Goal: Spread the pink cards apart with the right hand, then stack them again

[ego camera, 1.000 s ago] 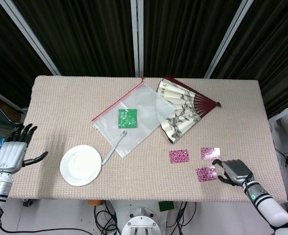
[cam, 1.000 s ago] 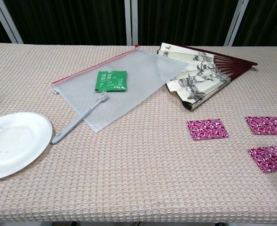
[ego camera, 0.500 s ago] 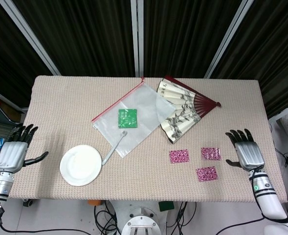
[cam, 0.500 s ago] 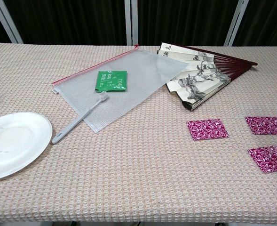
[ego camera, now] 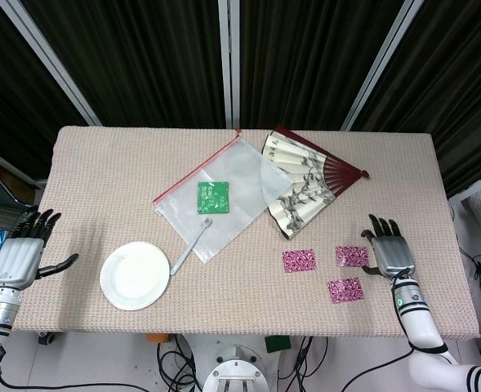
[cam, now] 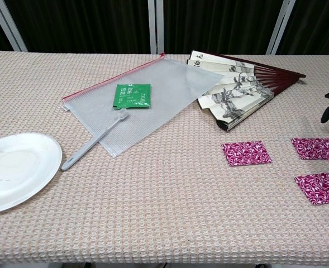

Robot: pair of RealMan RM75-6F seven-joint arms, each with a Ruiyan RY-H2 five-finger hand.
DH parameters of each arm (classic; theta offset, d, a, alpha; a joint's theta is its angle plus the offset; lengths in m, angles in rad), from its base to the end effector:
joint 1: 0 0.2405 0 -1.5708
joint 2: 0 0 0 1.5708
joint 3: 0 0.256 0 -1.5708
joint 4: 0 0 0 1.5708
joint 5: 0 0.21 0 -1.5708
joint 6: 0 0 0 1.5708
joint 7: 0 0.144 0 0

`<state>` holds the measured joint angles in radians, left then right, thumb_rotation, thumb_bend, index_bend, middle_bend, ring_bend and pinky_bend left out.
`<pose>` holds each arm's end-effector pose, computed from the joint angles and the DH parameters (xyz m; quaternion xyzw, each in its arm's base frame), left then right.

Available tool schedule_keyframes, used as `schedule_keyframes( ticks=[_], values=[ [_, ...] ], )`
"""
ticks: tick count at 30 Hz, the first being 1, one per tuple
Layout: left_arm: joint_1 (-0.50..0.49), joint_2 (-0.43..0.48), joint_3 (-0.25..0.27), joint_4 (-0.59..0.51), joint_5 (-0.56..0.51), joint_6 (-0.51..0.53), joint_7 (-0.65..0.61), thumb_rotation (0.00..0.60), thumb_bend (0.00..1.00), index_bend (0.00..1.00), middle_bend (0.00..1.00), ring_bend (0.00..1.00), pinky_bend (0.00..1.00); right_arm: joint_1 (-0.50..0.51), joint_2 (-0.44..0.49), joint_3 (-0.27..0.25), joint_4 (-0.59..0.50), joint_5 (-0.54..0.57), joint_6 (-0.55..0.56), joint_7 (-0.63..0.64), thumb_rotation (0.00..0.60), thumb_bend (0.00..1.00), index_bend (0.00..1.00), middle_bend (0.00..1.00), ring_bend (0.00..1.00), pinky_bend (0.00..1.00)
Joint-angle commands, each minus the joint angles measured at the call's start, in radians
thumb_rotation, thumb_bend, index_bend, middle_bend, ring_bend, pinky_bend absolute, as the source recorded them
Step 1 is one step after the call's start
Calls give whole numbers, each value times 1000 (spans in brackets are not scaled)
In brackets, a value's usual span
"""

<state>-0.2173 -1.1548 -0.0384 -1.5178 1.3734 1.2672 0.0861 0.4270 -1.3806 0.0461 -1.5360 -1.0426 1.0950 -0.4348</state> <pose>-0.3306 0.2208 0.1353 -0.6451 -0.3979 -0.2983 0.5801 -0.2902 -0.2672 0.0396 0.6853 -0.4314 0.2255 0.5417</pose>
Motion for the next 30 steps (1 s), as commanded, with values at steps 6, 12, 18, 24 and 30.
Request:
schedule_keyframes(
  ticks=[6, 12, 18, 24, 30],
  values=[
    [1, 3, 2, 2, 0, -2, -6, 0, 50, 0, 0, 0, 150, 7, -6, 3, 2, 22, -29, -10, 600, 326, 336, 0, 0, 0],
    [2, 4, 2, 2, -1, -3, -4, 0, 49, 0, 0, 0, 150, 16, -13, 5, 1, 31, -52, -15, 600, 378, 338, 0, 0, 0],
    [2, 7, 1, 0, -1, -1, -3, 0, 50, 0, 0, 0, 150, 24, -23, 2, 6, 41, -66, -28, 600, 426, 345, 0, 0, 0],
    [3, 8, 1, -1, -2, -1, -3, 0, 50, 0, 0, 0, 150, 32, -25, 4, 3, 62, -81, -39, 600, 477, 367, 0, 0, 0],
    [2, 11, 0, -4, -2, -1, -2, 0, 49, 0, 0, 0, 150, 30, -24, 7, -3, 52, -63, -36, 600, 485, 435, 0, 0, 0]
  ],
)
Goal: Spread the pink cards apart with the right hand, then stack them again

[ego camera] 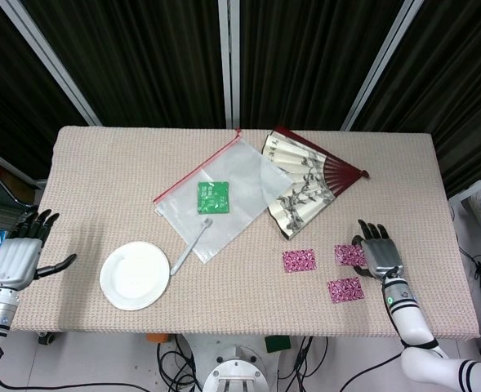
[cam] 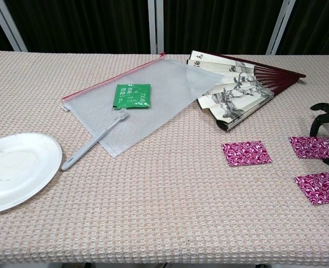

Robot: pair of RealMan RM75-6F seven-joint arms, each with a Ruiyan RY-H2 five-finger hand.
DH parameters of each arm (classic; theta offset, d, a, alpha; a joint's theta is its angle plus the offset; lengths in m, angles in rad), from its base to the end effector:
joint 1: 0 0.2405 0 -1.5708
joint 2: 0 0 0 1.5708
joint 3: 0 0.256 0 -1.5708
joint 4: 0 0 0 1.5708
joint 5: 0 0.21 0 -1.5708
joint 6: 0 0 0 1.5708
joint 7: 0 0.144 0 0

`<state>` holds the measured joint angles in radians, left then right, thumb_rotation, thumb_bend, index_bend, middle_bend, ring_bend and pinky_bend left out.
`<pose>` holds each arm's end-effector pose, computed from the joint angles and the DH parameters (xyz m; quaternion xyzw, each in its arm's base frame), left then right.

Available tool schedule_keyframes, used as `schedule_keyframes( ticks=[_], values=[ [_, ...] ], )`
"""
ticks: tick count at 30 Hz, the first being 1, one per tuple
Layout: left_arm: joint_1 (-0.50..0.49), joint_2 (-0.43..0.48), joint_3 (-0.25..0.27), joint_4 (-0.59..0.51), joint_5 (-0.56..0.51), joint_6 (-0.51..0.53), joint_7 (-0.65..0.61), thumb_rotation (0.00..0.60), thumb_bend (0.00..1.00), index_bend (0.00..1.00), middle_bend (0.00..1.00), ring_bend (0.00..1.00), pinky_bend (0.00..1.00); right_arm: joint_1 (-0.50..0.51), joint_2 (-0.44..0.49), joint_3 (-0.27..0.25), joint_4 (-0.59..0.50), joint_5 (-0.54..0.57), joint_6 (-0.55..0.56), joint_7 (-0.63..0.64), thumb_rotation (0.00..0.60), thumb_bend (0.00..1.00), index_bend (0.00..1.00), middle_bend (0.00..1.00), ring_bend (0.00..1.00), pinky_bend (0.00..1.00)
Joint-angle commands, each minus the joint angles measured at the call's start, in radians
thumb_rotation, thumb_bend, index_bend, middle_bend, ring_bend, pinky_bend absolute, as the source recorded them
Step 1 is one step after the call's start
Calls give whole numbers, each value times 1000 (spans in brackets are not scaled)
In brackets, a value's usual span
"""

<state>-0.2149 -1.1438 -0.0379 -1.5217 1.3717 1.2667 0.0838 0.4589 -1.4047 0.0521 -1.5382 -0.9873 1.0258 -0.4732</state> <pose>-0.3317 0.2199 0.1388 -0.6445 -0.3979 -0.2958 0.5821 -0.2835 -0.2710 0.0228 0.6993 -0.4471 0.2074 0.5177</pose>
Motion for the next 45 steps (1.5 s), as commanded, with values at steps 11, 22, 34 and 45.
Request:
schedule_keyframes(
  ticks=[11, 22, 34, 45],
  values=[
    [0, 2, 0, -4, 0, 0, 0, 0, 49, 0, 0, 0, 150, -7, 30, 12, -45, -56, 31, 47, 600, 578, 460, 0, 0, 0],
    [4, 0, 1, 1, -4, 0, -6, 0, 50, 0, 0, 0, 150, 69, 45, 32, -123, -115, -49, 46, 600, 538, 461, 2, 0, 0],
    [6, 3, 2, 10, -12, -9, -18, 0, 49, 0, 0, 0, 150, 129, -12, 21, -137, -73, -80, -33, 600, 517, 461, 11, 0, 0],
    [6, -2, 7, 20, 0, -10, -30, 0, 50, 0, 0, 0, 150, 123, -51, 11, -141, -36, -39, -47, 600, 531, 461, 19, 0, 0]
  ],
)
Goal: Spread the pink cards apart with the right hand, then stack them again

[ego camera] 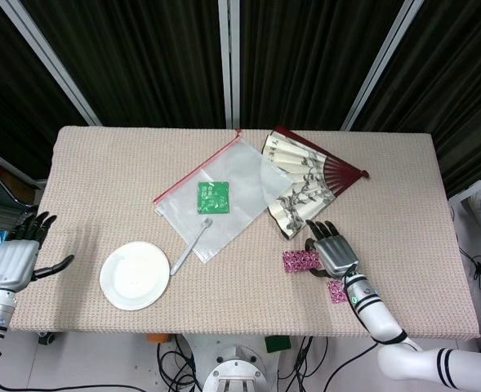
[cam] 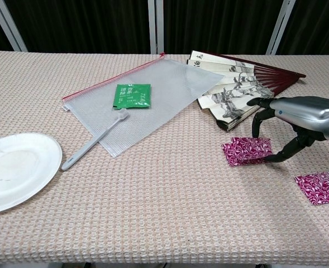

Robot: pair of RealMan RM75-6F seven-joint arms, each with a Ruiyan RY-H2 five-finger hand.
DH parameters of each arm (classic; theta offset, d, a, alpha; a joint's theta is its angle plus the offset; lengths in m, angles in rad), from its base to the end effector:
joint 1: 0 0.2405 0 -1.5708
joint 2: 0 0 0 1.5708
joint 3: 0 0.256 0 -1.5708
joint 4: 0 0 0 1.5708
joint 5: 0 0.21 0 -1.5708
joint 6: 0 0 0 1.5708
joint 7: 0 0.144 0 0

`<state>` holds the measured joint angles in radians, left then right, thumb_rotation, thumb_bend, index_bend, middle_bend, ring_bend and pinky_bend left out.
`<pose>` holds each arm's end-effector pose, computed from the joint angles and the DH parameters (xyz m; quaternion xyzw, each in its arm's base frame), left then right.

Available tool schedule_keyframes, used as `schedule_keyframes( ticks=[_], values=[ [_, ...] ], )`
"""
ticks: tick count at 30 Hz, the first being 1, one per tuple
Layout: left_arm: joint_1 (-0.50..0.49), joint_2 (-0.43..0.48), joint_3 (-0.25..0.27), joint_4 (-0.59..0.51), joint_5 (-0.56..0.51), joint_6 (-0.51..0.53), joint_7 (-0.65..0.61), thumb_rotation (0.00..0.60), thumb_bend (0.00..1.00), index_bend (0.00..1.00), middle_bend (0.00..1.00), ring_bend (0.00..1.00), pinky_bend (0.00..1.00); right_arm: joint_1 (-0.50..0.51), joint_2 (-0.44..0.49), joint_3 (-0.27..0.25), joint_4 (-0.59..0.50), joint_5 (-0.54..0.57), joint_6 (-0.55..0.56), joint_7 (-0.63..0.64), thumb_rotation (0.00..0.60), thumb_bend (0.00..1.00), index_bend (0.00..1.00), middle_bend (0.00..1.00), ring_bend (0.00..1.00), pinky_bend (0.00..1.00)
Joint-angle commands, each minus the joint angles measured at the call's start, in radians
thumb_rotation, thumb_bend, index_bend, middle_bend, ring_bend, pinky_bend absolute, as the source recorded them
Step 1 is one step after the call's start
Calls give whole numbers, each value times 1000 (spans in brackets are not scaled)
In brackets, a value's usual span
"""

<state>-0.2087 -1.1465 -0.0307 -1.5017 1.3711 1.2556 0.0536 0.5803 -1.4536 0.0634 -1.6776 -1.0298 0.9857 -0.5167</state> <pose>-0.3385 0.2167 0.1383 -0.6414 -0.4090 -0.2919 0.5797 -0.1996 -0.2760 -0.0114 0.7561 -0.4232 0.2697 0.4200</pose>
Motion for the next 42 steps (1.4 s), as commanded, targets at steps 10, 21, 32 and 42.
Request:
schedule_keyframes(
  ticks=[10, 21, 32, 42],
  values=[
    [1, 1, -1, 6, 3, 3, -10, 0, 50, 0, 0, 0, 150, 22, -16, 1, -3, 46, 1, -31, 600, 533, 458, 19, 0, 0],
    [1, 4, -1, 9, 4, 1, -15, 0, 50, 0, 0, 0, 150, 33, -22, -6, -4, 63, 9, -42, 600, 509, 399, 7, 0, 0],
    [5, 5, 0, 11, 6, 5, -21, 0, 51, 0, 0, 0, 150, 42, -20, -13, -15, 86, 14, -58, 600, 487, 355, 4, 0, 0],
    [6, 7, 0, 10, 8, 7, -19, 0, 51, 0, 0, 0, 150, 14, 37, -36, -83, 19, 69, -37, 600, 477, 349, 3, 0, 0]
  ],
)
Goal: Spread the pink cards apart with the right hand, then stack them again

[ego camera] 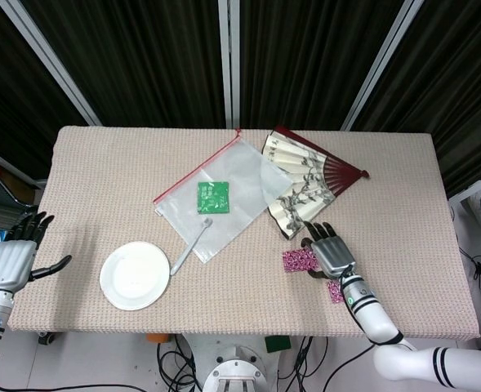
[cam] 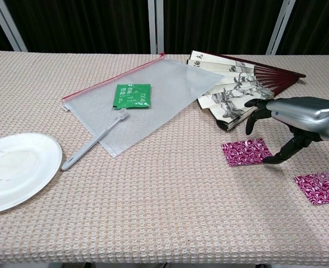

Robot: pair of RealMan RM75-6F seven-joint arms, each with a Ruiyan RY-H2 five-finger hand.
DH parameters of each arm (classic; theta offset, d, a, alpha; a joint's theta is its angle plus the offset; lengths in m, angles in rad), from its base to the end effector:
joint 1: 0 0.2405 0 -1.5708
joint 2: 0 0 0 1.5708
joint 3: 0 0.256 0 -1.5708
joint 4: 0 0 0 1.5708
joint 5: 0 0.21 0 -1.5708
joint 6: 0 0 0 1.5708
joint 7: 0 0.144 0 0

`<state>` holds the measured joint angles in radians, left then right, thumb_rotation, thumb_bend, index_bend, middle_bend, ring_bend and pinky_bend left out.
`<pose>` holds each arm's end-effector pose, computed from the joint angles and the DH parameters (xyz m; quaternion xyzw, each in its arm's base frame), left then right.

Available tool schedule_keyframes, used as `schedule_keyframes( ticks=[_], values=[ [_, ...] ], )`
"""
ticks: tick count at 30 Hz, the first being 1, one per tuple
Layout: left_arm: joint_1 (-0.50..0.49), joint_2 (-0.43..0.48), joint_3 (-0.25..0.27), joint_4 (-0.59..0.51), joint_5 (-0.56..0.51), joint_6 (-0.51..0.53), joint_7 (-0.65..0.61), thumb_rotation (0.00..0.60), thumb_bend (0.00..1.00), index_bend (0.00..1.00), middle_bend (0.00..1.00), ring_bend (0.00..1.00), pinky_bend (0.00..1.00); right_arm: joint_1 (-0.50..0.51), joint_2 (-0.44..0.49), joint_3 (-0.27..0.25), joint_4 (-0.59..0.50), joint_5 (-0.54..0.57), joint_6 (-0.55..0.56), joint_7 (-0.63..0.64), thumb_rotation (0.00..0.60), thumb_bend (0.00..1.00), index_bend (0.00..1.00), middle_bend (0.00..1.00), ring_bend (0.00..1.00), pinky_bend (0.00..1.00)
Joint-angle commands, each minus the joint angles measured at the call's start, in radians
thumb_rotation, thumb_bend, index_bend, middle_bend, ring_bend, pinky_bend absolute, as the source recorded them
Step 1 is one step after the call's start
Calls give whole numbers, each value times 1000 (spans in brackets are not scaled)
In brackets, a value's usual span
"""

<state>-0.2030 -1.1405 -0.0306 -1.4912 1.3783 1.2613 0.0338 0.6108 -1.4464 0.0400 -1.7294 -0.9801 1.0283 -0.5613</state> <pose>-0.3413 0.2155 0.1424 -0.6390 -0.4087 -0.2941 0.5815 -0.1905 -0.2726 -0.0100 0.7583 -0.4204 0.2654 0.4217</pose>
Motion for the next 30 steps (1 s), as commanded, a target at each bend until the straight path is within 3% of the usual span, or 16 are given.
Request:
schedule_keyframes(
  ticks=[1, 9, 13, 30],
  values=[
    [0, 1, 0, -1, 1, 2, 0, 0, 51, 0, 0, 0, 150, -24, 45, -19, -47, -42, 38, 8, 600, 477, 349, 3, 0, 0],
    [5, -2, 4, 0, 9, 9, -2, 0, 51, 0, 0, 0, 150, -94, 206, -109, -164, -119, 78, 27, 600, 473, 347, 0, 0, 0],
    [6, -7, 6, -1, 15, 12, 1, 0, 51, 0, 0, 0, 150, -120, 258, -157, -204, -139, 79, 7, 600, 406, 348, 0, 0, 0],
    [9, -3, 7, -12, 18, 19, 14, 0, 51, 0, 0, 0, 150, -160, 231, -179, -146, -167, 56, -7, 600, 378, 326, 0, 0, 0]
  ],
)
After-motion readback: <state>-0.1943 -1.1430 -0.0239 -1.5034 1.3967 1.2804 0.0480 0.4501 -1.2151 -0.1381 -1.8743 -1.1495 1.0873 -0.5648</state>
